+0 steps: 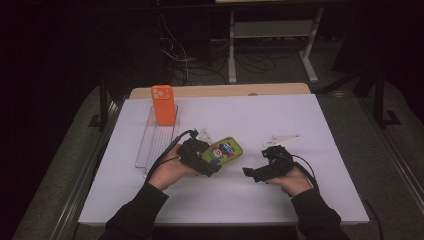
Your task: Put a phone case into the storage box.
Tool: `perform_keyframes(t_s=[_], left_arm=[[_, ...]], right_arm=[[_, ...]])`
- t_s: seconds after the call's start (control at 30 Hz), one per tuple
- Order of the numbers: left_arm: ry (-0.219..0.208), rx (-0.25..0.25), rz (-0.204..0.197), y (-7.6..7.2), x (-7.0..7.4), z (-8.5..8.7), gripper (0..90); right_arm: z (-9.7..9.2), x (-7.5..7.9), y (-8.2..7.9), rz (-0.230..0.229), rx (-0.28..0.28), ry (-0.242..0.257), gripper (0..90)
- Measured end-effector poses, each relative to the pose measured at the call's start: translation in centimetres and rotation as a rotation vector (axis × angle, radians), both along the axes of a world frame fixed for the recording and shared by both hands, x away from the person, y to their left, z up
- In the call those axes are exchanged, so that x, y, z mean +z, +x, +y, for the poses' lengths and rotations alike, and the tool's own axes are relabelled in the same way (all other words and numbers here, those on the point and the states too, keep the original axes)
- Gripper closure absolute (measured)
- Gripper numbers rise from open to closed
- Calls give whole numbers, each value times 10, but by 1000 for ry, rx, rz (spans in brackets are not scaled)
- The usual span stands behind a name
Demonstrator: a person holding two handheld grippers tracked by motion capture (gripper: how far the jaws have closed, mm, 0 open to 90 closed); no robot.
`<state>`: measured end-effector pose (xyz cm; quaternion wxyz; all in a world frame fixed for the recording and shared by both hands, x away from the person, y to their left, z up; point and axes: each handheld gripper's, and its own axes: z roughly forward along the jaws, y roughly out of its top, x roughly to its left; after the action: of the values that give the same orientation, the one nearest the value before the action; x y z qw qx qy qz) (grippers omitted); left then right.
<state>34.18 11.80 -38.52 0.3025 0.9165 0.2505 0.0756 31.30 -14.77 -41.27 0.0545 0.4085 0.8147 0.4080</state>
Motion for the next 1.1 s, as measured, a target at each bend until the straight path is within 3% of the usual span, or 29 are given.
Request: perform_keyframes(t_s=[0.17, 0.37, 0.5, 1.1], left_arm=[[3, 11, 6, 1, 0, 1, 154], [7, 17, 9, 1, -1, 1, 154], [8, 23, 17, 1, -1, 1, 154], [20, 16, 38, 2, -3, 1, 154]], right_arm=[[15, -5, 2, 10, 20, -38, 0], [19, -10, 5, 19, 11, -67, 0], [19, -8, 3, -17, 0, -93, 0], [24, -5, -4, -231, 76, -245, 0]])
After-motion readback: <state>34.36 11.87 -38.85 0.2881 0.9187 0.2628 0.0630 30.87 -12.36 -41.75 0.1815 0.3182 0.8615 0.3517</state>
